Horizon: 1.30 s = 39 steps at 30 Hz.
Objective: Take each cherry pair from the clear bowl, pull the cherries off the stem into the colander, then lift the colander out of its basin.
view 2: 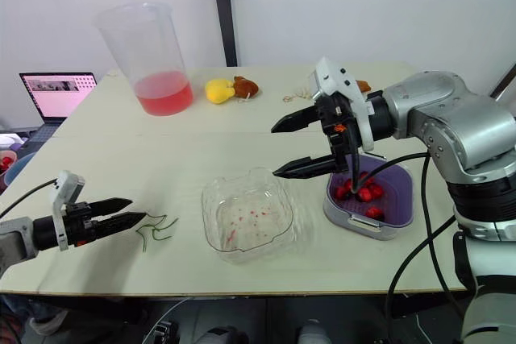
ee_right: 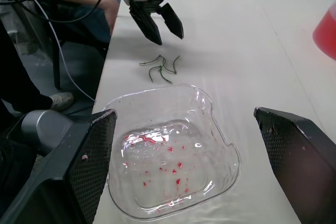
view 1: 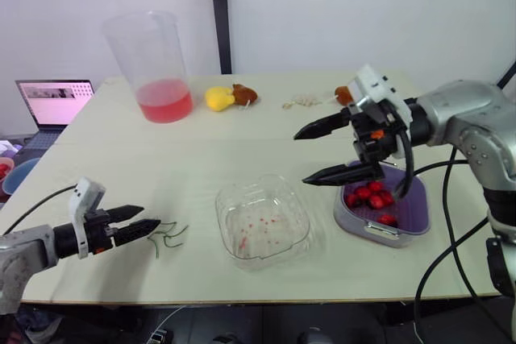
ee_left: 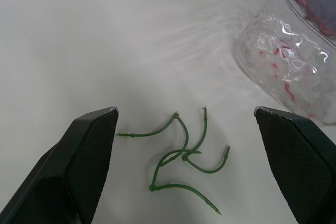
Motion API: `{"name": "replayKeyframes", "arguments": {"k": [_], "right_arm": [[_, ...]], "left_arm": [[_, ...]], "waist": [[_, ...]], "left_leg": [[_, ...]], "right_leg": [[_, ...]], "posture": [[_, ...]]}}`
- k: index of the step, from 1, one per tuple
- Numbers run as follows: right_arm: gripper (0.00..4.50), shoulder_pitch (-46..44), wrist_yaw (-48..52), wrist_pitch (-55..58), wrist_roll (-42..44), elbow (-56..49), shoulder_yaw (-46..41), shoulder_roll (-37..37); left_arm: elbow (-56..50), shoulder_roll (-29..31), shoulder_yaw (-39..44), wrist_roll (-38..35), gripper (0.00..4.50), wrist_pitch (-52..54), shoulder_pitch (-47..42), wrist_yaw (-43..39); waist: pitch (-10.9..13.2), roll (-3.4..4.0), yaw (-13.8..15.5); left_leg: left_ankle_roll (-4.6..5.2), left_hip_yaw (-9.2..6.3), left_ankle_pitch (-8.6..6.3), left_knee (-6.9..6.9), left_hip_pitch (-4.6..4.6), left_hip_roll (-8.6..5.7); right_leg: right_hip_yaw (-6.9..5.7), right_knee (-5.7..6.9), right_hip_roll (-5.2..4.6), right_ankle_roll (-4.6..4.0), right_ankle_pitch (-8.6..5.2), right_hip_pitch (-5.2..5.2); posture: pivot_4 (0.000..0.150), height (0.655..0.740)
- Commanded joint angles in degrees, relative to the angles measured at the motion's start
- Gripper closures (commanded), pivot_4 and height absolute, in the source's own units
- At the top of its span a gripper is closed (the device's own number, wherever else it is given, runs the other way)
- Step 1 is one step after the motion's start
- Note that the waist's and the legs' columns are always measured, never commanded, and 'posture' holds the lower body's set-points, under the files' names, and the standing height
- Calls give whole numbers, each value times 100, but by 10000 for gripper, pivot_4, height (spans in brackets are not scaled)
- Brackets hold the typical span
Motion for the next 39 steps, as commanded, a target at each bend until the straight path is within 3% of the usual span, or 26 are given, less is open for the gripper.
{"name": "replayKeyframes", "arguments": {"k": [1, 4, 7, 12, 16, 20, 23, 26, 29, 32, 34, 37, 39], "right_arm": [[0, -43, 33, 18, -36, -282, -119, -229], [0, 121, 20, 94, -41, -442, -165, -440], [0, 298, -174, 342, 26, -589, -392, -695], [0, 1042, -733, 911, 49, -1050, -1091, -1339], [0, 2535, -1305, 1647, 14, -1666, -2801, -1662], [0, 4833, -1301, 2031, -514, -2212, -5378, -995], [0, 6916, -571, 1607, -1110, -2199, -6959, -635], [0, 8030, -315, 1516, -1150, -2235, -7778, -274], [0, 8756, -272, 1343, -1131, -2371, -7985, 35], [0, 8872, -394, 1540, -817, -2827, -8114, 79], [0, 8114, -736, 2246, -100, -3237, -7978, -71], [0, 7187, -1520, 2293, 21, -3587, -7090, -470], [0, 6965, -1788, 2392, -39, -3775, -6447, -1177]], "left_arm": [[-207, 289, -68, 184, 206, -341, 26, -273], [-422, 435, 59, 45, 206, -575, -215, -521], [-579, 610, 58, -300, 206, -511, -992, -764], [-752, 749, -841, -518, 206, -284, -2584, -1378], [-695, 274, -1685, -552, 206, -163, -3692, -1753], [-206, -223, -1990, -331, 206, -453, -3998, -1881], [-143, -414, -2155, -171, 206, -689, -3940, -2002], [-168, -631, -2304, -104, 206, -837, -4072, -2107], [-191, -864, -2461, -34, 206, -957, -4276, -2200], [-118, -1042, -2547, 43, 206, -1033, -4428, -2251], [5, -1093, -2613, 170, 206, -1163, -4446, -2293], [100, -1191, -2664, 440, 206, -1403, -4367, -2116], [220, -1381, -2634, 734, 206, -1815, -4356, -1783]], "waist": [[0, 0, 3], [0, 0, 21], [1, -2, 86], [1, 5, 144], [-1, -3, 163], [-5, -7, 137], [-6, 1, 152], [-5, -3, 151], [-5, -4, 149], [-10, 6, 134], [-11, 8, 115], [-12, 10, 115], [-11, 15, 148]], "left_leg": [[0, 0, 0, 0, 0, 0], [0, 0, 0, 0, -1, 0], [0, -2, 0, 4, -3, -1], [4, 5, -3, 2, -2, -2], [5, -3, -2, 10, -9, -8], [5, -2, -2, 4, -4, 2], [8, 17, -3, 2, 2, 3], [12, 31, -4, 5, 13, -1], [34, 30, -19, -7, 90, 8], [59, 32, -34, -9, 99, 10], [35, 34, -20, -9, 100, 12], [25, 35, -15, -10, 101, 17], [26, 34, -15, -12, 98, 16]], "right_leg": [[0, 0, 0, 0, 0, 0], [0, -1, -1, 0, 0, 1], [-2, -1, -1, 0, 0, 2], [0, -1, -2, 0, 0, -1], [-4, 3, -3, 0, 0, 10], [-7, 5, 6, 1, 0, 15], [1, 10, 5, 1, 1, 10], [11, -3, 1, 1, 1, 18], [9, -37, 7, 3, 0, 101], [9, -45, 9, 4, 0, 111], [10, -47, 9, 4, 0, 111], [10, -51, 11, 4, 0, 111], [9, -54, 9, 4, 0, 111]], "posture": [[1500, 7400], [1500, 7400], [1500, 7400], [1500, 7400], [1500, 7400], [1500, 7400], [1500, 7400], [1500, 7400], [1500, 7400], [1500, 7400], [1500, 7400], [1500, 7400], [1500, 7400]]}}
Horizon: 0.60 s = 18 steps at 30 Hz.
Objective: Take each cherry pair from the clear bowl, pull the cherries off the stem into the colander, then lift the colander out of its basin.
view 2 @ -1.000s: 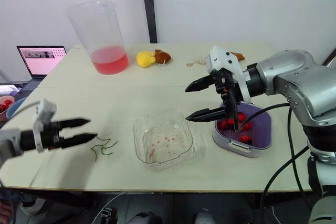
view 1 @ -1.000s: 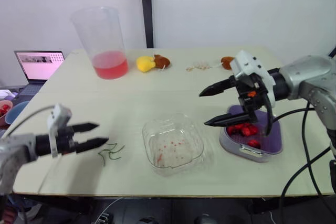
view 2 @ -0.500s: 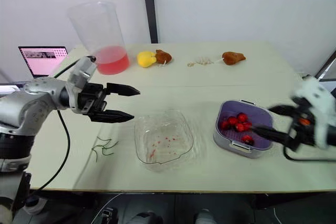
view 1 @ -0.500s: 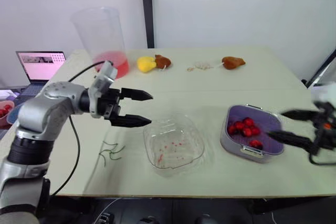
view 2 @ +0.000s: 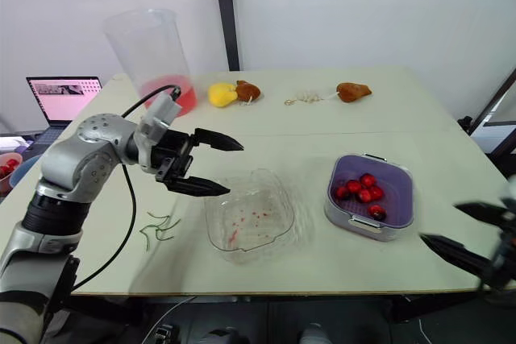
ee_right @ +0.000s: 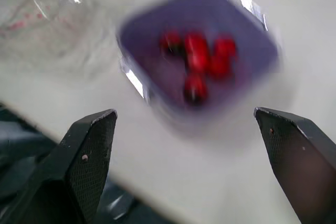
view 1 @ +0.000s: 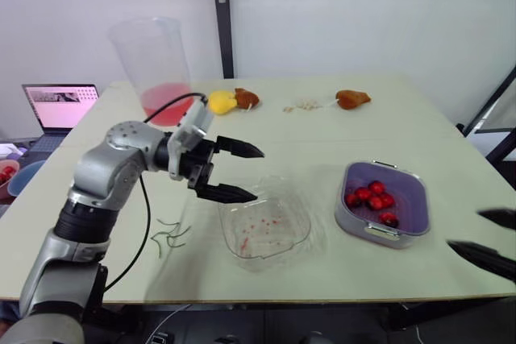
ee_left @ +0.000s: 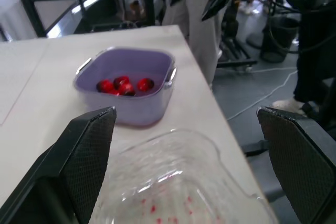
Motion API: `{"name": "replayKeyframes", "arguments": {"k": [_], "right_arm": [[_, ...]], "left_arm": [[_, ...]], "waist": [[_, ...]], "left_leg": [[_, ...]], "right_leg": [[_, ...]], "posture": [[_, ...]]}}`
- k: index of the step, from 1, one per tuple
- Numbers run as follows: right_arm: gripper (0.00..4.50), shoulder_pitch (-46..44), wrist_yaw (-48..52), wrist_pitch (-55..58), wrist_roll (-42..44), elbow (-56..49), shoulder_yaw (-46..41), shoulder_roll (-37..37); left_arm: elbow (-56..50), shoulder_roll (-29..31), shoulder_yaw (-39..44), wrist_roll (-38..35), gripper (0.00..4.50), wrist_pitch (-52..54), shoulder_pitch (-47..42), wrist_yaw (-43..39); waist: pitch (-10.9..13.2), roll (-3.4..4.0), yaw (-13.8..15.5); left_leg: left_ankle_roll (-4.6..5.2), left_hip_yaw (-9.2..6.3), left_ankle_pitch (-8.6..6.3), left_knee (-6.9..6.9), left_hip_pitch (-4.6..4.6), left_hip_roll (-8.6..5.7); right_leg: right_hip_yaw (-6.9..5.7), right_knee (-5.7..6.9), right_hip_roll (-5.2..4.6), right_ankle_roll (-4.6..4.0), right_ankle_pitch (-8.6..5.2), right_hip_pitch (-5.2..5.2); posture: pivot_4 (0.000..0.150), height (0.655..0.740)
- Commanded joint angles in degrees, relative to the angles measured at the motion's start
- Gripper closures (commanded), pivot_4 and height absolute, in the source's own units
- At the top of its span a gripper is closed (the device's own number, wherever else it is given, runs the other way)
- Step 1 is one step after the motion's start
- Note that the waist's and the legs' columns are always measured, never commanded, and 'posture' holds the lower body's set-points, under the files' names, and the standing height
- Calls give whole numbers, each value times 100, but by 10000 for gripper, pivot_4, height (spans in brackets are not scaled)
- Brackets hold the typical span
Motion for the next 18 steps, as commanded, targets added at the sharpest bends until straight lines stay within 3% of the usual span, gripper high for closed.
{"name": "replayKeyframes", "arguments": {"k": [1, 3, 7, 18], "right_arm": [[0, -320, -494, 314, 80, -381, 972, -1223], [0, -1067, -952, 698, 335, -228, 1721, -1845], [0, -2102, -1253, 774, 894, -5, 3170, -2411], [0, -2688, -2020, 333, 528, 503, 5197, -2035]], "left_arm": [[160, -253, 132, 481, 206, -723, -13, 512], [213, -367, 156, 621, 206, -933, -5, 677], [-97, -290, 85, 674, 206, -865, 326, 705], [-650, -234, 242, 505, 206, -381, 654, 1085]], "waist": [[2, 8, 42], [7, -1, 44], [9, -10, 14], [9, -10, 13]], "left_leg": [[0, 0, 0, 2, -5, -2], [1, -10, 0, 7, -16, -8], [6, -13, -3, 5, -26, -8], [9, -7, -5, 7, -25, -8]], "right_leg": [[0, -4, -2, 0, 0, -2], [-4, -11, -4, 1, 1, -4], [-9, -29, -8, 5, 6, -4], [-7, -26, -6, 8, 8, -8]], "posture": [[1500, 7400], [1500, 7400], [1500, 7400], [1500, 7400]]}}
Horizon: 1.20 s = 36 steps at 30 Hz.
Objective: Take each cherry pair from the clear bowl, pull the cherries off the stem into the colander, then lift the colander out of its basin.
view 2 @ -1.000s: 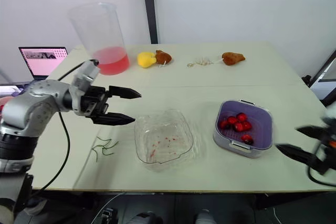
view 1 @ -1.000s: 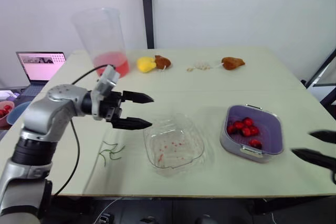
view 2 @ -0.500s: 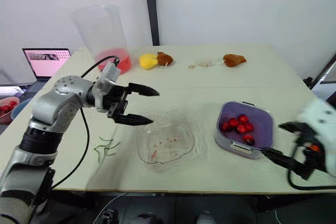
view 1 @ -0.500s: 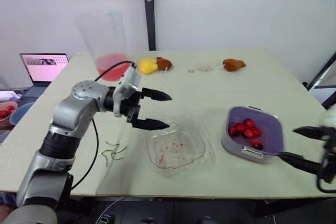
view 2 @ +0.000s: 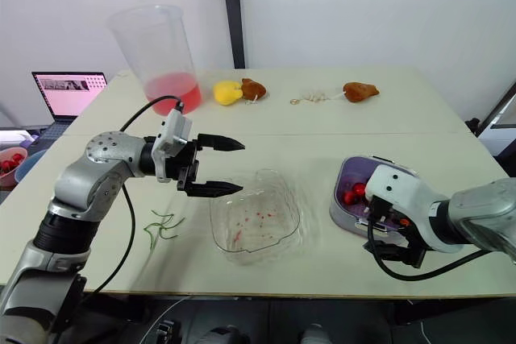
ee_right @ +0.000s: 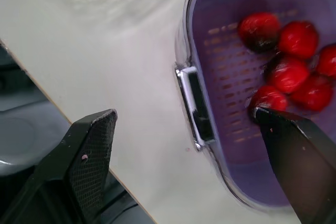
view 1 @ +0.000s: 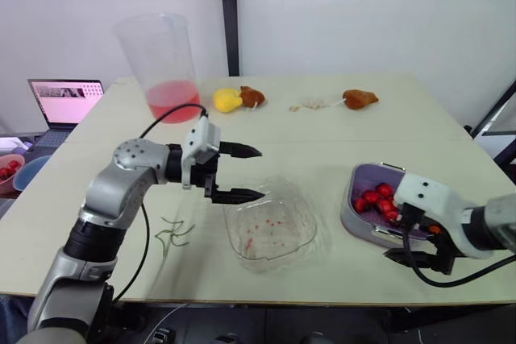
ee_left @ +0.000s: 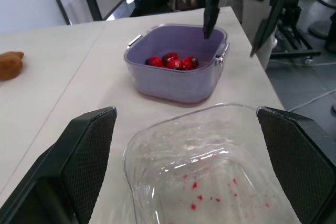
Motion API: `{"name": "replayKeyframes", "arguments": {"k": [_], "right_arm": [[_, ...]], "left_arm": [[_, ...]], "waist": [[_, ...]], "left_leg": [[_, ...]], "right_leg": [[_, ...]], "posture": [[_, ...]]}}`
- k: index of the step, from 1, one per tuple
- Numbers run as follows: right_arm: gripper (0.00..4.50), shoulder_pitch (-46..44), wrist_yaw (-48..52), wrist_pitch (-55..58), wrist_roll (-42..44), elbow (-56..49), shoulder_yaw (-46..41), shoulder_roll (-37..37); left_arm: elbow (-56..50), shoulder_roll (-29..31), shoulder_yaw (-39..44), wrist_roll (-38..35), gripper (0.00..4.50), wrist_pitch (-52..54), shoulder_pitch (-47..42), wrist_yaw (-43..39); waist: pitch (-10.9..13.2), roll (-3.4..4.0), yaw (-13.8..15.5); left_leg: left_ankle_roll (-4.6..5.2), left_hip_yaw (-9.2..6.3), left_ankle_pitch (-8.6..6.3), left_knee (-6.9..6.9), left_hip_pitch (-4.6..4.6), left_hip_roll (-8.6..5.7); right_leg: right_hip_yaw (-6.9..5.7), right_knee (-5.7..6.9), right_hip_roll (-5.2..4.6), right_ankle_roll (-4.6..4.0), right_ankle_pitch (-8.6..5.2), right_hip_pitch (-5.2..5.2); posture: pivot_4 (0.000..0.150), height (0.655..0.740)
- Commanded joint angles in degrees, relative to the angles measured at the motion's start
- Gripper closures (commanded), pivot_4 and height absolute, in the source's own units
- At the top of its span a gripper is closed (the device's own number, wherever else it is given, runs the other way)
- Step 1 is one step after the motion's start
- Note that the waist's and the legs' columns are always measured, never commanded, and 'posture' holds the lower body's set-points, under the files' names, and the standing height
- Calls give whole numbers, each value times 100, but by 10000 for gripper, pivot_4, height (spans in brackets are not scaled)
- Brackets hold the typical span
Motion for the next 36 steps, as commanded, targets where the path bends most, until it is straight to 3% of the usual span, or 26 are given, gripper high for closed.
{"name": "replayKeyframes", "arguments": {"k": [1, 4, 11, 25, 36], "right_arm": [[0, -174, -164, -268, -229, 136, 337, 79], [8162, -182, -214, -453, -396, 325, 564, 153], [42506, -228, -94, -733, -491, 506, 711, 244], [42957, -663, 249, -469, -10, 200, 167, 123], [42957, -1017, 1374, -722, 352, 514, -456, -878]], "left_arm": [[-271, 44, 157, -118, 206, 57, 15, 121], [-392, 57, 182, -199, 0, 143, 40, 167], [-281, 114, 186, -192, 0, 162, -167, 142], [24, 0, 36, -51, 0, 22, -386, 87], [299, -175, -46, 95, 0, -168, -531, -10]], "waist": [[0, 0, -1], [0, 0, 1], [0, 1, 7], [0, 3, -5], [2, 6, -4]], "left_leg": [[0, 0, 0, 0, 0, 0], [0, 0, 0, 0, 0, 0], [0, -1, 0, -1, 0, 0], [0, 0, 0, -4, 0, 0], [0, 4, 0, -5, 0, 1]], "right_leg": [[0, 0, 0, 0, 0, 0], [0, 0, 1, 0, 0, 0], [0, 0, 3, 0, 0, -1], [1, 0, 3, 0, 0, -4], [0, -2, 3, 0, 0, -4]], "posture": [[1500, 7400], [1500, 7400], [1500, 7400], [1500, 7400], [1500, 7400]]}}
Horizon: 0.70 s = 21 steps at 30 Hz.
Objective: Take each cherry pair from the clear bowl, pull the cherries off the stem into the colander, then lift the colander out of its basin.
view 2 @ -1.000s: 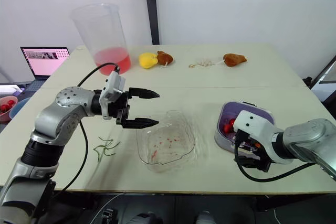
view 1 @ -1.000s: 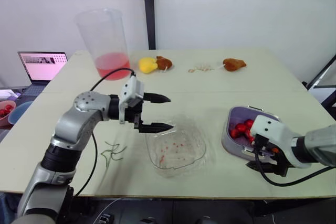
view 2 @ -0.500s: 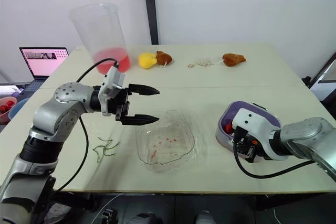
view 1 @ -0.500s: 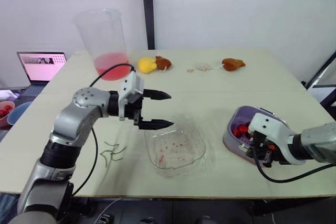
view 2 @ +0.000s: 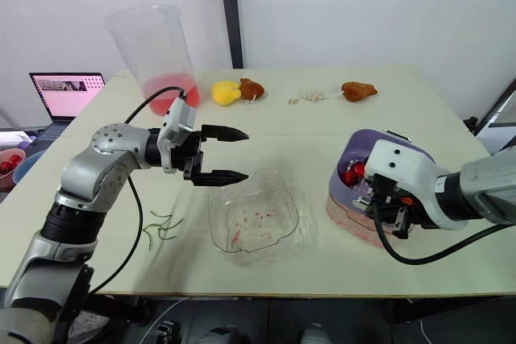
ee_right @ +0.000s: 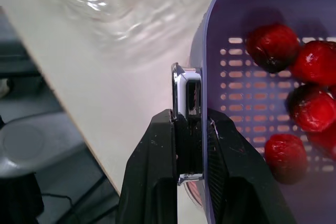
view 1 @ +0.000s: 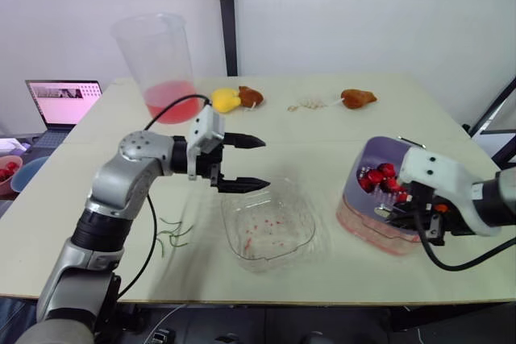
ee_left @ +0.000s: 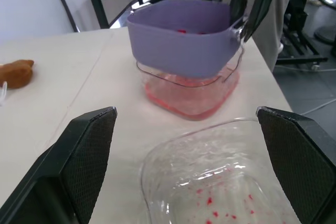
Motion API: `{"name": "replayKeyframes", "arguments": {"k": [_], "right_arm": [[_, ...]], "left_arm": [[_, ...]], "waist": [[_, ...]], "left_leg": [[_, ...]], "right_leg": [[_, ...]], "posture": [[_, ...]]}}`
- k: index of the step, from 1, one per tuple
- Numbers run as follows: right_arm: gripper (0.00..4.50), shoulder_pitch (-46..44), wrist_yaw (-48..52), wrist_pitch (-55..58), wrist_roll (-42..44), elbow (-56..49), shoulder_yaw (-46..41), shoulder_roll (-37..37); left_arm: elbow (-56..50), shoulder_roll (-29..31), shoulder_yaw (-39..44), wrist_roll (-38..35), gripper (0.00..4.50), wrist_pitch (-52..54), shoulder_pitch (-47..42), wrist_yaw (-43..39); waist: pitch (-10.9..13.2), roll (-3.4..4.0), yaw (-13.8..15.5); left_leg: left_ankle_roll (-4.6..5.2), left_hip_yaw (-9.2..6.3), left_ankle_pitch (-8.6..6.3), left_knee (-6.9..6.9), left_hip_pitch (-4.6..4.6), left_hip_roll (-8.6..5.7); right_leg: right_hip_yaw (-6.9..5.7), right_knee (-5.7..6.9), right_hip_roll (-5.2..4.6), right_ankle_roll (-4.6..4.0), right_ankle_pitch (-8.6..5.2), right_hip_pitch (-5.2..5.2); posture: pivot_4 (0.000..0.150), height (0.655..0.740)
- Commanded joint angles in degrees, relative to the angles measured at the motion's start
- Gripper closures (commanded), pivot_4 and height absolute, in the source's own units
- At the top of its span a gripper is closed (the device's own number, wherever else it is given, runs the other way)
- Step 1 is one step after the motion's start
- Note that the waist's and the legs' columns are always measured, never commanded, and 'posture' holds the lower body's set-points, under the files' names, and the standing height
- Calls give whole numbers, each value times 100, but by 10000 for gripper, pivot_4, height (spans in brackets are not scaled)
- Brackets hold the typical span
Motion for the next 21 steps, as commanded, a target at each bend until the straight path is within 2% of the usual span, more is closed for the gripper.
{"name": "replayKeyframes", "arguments": {"k": [1, 8, 21], "right_arm": [[42957, -157, 231, -239, 56, 174, -185, -141], [42957, -150, 376, -122, 121, 319, -397, -182], [42957, 104, 98, 232, 249, 392, -803, 190]], "left_arm": [[-57, 37, 34, 14, 0, -99, -82, -53], [-137, 70, 145, -83, 0, 91, -37, 38], [-32, 114, 135, -48, 0, 77, -132, 19]], "waist": [[0, 0, -2], [0, 0, 1], [0, 1, 3]], "left_leg": [[0, 1, 0, 0, 0, 0], [0, 0, 0, 0, 0, 0], [0, 0, 0, 0, -1, 0]], "right_leg": [[0, 0, 0, 0, 0, 0], [1, 1, -1, 0, 0, -1], [1, 1, -1, 0, 0, -1]], "posture": [[1500, 7400], [1500, 7400], [1500, 7400]]}}
